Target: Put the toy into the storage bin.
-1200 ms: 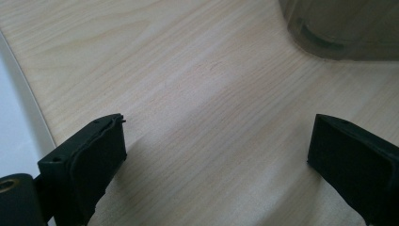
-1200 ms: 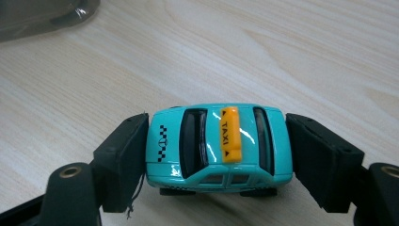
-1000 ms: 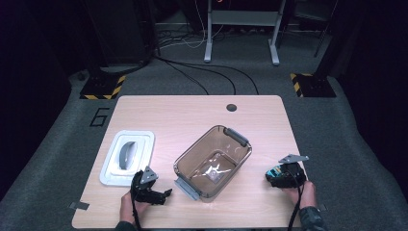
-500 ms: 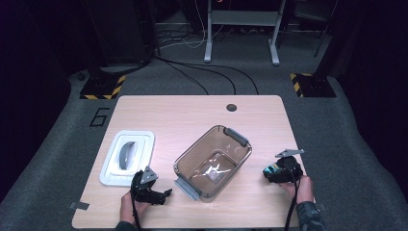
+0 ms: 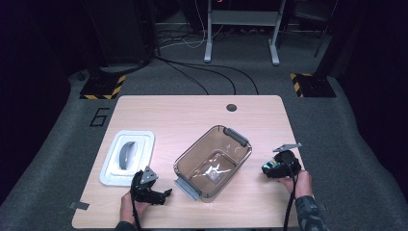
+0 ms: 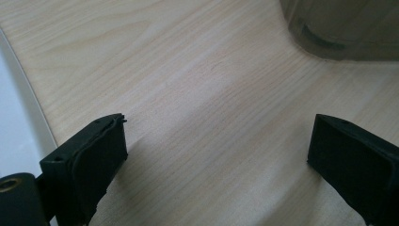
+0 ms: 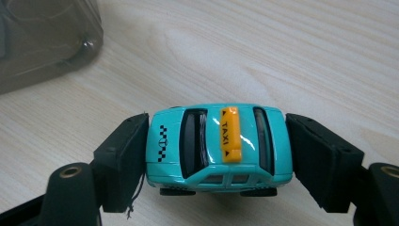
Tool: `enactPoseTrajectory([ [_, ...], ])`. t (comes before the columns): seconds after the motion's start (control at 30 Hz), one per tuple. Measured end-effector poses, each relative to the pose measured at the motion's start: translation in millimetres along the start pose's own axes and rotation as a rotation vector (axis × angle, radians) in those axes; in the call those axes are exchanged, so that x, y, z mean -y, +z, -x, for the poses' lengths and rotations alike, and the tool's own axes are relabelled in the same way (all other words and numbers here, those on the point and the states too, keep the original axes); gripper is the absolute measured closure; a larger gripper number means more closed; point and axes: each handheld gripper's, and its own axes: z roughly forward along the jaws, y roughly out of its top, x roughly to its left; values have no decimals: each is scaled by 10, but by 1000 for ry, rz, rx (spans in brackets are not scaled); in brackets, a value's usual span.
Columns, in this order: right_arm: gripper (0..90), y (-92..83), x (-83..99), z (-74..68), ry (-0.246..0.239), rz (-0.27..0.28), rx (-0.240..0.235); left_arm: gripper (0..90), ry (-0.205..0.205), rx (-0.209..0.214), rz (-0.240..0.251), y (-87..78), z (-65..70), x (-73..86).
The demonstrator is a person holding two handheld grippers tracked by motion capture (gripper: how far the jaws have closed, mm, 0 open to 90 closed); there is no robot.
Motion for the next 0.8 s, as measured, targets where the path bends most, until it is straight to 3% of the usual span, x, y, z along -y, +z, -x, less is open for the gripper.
enactPoseTrajectory([
  [0.8,243,-141,-227,20,-14,-7,-3,49,-1,0,4,2,1,2],
])
